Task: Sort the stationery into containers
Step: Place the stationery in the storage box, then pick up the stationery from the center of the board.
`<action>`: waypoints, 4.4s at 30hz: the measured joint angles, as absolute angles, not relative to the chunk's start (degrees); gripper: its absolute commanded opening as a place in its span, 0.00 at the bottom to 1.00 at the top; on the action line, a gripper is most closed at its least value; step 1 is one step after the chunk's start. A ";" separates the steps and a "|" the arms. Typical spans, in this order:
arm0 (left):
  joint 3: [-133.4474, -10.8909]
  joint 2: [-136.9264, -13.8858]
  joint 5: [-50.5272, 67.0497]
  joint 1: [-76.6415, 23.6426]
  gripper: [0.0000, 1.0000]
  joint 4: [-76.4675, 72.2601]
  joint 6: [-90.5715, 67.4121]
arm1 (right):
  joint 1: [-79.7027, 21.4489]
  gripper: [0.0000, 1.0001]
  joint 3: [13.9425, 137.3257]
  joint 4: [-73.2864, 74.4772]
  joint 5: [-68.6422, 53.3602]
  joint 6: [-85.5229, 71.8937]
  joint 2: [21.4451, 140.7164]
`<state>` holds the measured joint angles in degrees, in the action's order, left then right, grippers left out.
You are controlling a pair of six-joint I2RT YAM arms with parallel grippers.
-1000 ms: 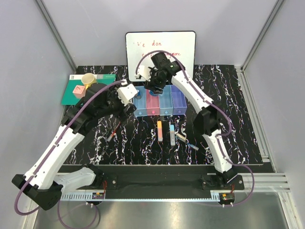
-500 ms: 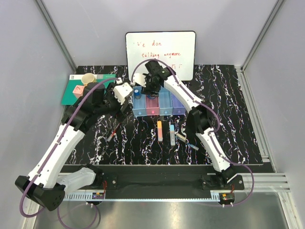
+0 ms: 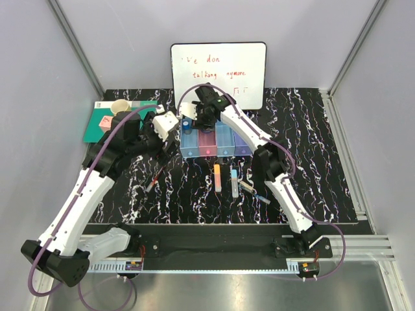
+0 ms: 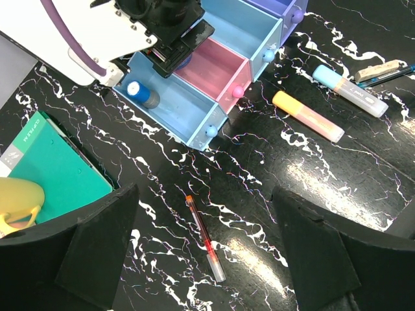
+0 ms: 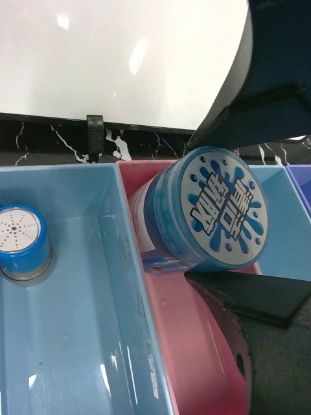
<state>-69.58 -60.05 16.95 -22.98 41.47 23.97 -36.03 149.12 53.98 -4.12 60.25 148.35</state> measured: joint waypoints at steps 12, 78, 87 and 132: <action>-69.58 -60.05 17.85 -22.48 0.91 41.47 24.01 | -36.29 0.34 148.44 52.64 -3.60 60.60 150.45; -69.17 -58.28 16.60 -25.30 0.93 46.26 31.64 | -34.54 0.52 57.39 40.66 -14.61 34.13 85.27; -70.04 -59.77 16.16 -25.63 0.93 46.89 31.66 | -34.44 0.47 57.28 34.92 -14.22 32.42 89.84; -67.88 -58.06 16.21 -25.63 0.93 46.76 31.42 | -32.49 0.00 73.84 37.85 -11.51 31.09 94.83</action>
